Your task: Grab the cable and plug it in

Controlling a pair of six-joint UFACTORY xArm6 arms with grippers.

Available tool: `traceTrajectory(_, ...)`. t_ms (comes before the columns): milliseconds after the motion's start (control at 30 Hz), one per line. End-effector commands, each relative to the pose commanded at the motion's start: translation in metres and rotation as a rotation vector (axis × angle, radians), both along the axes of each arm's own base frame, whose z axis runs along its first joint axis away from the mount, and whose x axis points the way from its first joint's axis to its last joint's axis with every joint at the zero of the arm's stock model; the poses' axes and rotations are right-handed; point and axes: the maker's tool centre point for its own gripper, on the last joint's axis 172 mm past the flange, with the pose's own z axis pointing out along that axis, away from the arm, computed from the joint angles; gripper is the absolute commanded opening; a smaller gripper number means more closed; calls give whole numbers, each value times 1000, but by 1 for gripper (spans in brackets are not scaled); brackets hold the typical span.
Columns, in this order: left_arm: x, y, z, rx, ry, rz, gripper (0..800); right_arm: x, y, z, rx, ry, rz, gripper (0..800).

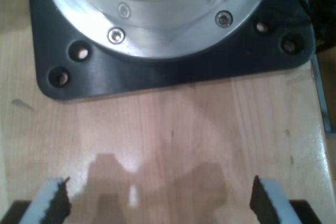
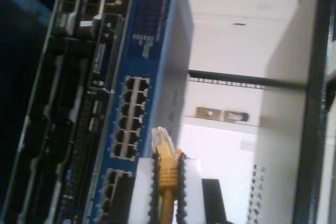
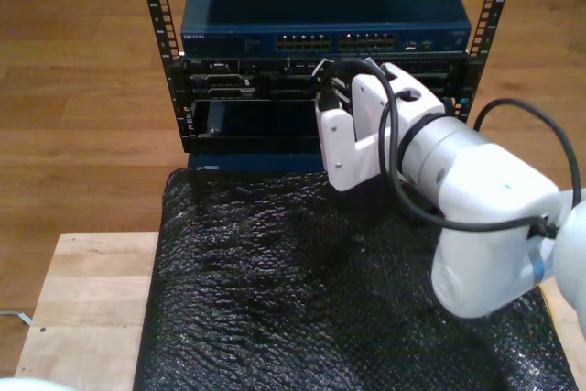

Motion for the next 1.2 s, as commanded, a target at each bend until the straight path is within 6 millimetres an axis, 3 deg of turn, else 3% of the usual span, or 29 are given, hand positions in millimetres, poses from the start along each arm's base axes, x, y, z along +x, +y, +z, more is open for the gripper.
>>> traceTrajectory(233,0,0,0,0,0,0,800,-14,0,-22,-37,28,22,0)
traceTrajectory(500,0,0,0,0,0,0,800,-14,-4,-28,-65,28,20,0)
traceTrajectory(833,0,0,0,0,0,0,800,13,-29,-16,-58,6,-38,0)
traceTrajectory(1000,0,0,0,0,0,0,800,31,-29,-11,-58,-9,-48,0)
traceTrajectory(1200,0,0,0,0,0,0,800,40,-32,-21,-35,-21,-59,0)
